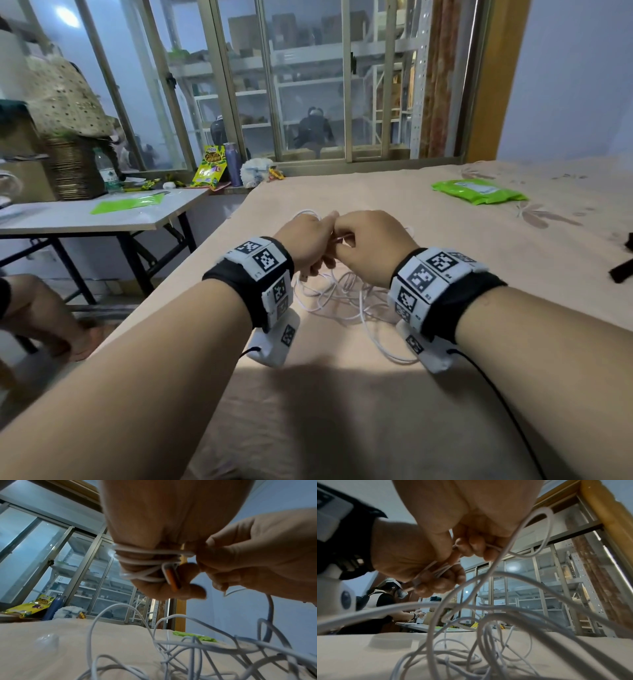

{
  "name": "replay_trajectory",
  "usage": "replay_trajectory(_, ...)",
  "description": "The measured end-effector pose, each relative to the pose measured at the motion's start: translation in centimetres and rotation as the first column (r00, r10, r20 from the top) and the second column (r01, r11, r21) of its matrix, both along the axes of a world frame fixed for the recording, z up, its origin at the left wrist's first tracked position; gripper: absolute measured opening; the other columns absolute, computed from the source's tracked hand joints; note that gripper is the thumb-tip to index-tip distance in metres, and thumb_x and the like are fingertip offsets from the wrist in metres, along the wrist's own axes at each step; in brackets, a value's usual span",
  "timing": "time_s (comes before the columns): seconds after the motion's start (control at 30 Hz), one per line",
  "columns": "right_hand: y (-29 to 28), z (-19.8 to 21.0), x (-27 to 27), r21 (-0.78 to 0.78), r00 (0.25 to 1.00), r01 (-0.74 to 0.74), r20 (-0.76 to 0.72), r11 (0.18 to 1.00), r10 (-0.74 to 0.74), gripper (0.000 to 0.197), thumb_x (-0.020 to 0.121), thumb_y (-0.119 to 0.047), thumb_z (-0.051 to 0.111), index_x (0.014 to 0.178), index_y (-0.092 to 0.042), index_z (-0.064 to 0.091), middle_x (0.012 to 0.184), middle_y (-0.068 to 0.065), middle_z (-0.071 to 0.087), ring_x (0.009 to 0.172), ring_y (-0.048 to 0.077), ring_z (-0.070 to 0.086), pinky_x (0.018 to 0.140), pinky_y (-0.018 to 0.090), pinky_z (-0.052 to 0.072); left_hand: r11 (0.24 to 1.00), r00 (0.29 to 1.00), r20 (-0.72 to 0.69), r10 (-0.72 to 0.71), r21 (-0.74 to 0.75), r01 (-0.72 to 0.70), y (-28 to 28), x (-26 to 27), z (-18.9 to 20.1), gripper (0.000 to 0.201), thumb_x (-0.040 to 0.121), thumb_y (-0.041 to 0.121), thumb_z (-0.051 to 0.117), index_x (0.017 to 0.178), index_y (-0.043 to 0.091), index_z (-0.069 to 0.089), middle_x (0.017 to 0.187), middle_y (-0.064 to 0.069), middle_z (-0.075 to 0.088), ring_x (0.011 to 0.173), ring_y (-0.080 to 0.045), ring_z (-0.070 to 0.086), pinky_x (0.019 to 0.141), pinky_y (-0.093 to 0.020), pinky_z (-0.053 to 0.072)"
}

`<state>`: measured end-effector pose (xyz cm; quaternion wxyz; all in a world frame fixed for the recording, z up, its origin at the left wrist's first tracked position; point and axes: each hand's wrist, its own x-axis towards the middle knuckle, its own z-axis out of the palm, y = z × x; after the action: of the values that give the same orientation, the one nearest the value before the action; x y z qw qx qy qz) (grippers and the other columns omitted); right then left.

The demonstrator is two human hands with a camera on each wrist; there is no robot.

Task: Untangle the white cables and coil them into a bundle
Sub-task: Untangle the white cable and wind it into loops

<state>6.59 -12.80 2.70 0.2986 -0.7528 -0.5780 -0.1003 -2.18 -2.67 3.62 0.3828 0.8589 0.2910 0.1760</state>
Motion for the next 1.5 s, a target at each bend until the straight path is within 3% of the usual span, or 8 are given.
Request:
replay_trajectory(0.2,0.1,-0.5,1.5,0.104,0.99,-0.016,-0.136,0.994,0.03,0.017,0.084,-0.024,0.064,0.07,-0.019,0.056,0.061,-0.007,0.05,0.069,0.021,0.051,0.064,0.032,0.041,0.948,0.992,-0.084,-0.09,-0.313,0.06,-0.8,-0.8,0.9,0.071,0.094,0.068,0.016,0.061,0.011,0.044,0.046,-0.007,0.041,0.031,-0.016,0.028,0.037,-0.015,0.021)
replay_trajectory(0.37,0.3,-1.2,1.9,0.182,0.971,-0.05,-0.221,0.982,0.09,0.028,0.093,-0.03,0.056,0.075,-0.008,0.059,0.06,0.0,0.05,0.064,0.023,0.049,0.062,0.034,0.039,0.906,0.987,-0.05,-0.156,-0.405,0.123,-0.6,-1.1,1.5,0.066,0.087,0.075,0.027,0.055,0.018,0.038,0.043,-0.001,0.03,0.039,-0.017,0.023,0.045,-0.026,0.015)
replay_trajectory(0.63,1.1,-1.4,2.2,0.25,0.895,-0.057,-0.417,0.966,0.161,0.046,0.095,-0.049,0.045,0.06,-0.02,0.056,0.052,-0.003,0.046,0.054,0.017,0.042,0.061,0.033,0.037,0.758,0.952,0.201,-0.231,-0.577,0.305,-1.0,-1.8,1.9,0.05,0.092,0.05,0.047,0.056,0.019,0.031,0.037,0.003,0.024,0.032,-0.011,0.019,0.034,-0.013,0.019)
replay_trajectory(0.83,1.8,-2.2,0.9,0.283,0.788,0.022,-0.595,0.959,0.157,0.06,0.092,-0.053,0.044,0.058,-0.005,0.052,0.045,-0.002,0.04,0.054,0.02,0.034,0.057,0.036,0.031,0.611,0.876,0.408,-0.258,-0.633,0.475,-1.8,-1.5,2.4,0.054,0.094,0.034,0.045,0.044,0.019,0.034,0.034,0.003,0.029,0.032,-0.009,0.02,0.037,-0.017,0.009)
replay_trajectory(1.03,2.3,-0.8,-0.3,0.351,0.484,0.074,-0.831,0.934,0.274,0.038,0.092,0.002,0.037,0.055,-0.005,0.039,0.04,0.004,0.037,0.038,0.015,0.036,0.043,0.021,0.03,0.383,0.763,0.633,-0.133,-0.677,0.629,-2.4,-0.3,3.3,0.053,0.098,0.033,0.042,0.047,0.016,0.042,0.038,0.003,0.038,0.028,-0.007,0.027,0.035,-0.016,0.023)
replay_trajectory(1.17,1.5,-1.8,-0.9,0.193,0.67,-0.008,-0.728,0.981,0.149,0.039,0.096,-0.012,0.041,0.058,-0.011,0.047,0.053,0.003,0.042,0.047,0.017,0.034,0.046,0.024,0.026,0.395,0.701,0.71,0.062,-0.663,0.636,-2.9,0.3,4.4,0.044,0.098,0.033,0.044,0.058,0.016,0.047,0.045,0.003,0.044,0.032,-0.006,0.031,0.037,-0.017,0.029)
replay_trajectory(1.3,0.8,-1.1,-1.7,0.038,0.783,-0.048,-0.619,0.998,0.061,0.031,0.096,-0.023,0.028,0.069,-0.016,0.041,0.063,-0.012,0.035,0.057,0.007,0.033,0.051,0.016,0.026,0.546,0.61,0.752,0.249,-0.629,0.553,-2.8,1.1,4.6,0.036,0.101,0.029,0.042,0.071,0.012,0.052,0.053,0.003,0.05,0.036,-0.006,0.036,0.042,-0.019,0.038)
replay_trajectory(1.5,0.7,-2.1,-0.8,-0.063,0.905,-0.072,-0.423,0.995,0.038,0.036,0.092,-0.032,0.057,0.064,-0.012,0.067,0.057,0.002,0.055,0.057,0.019,0.049,0.06,0.03,0.039,0.747,0.633,0.712,0.304,-0.591,0.305,-0.6,2.0,2.8,0.034,0.103,0.028,0.04,0.079,0.01,0.055,0.052,0.004,0.058,0.037,-0.007,0.04,0.05,-0.023,0.045)
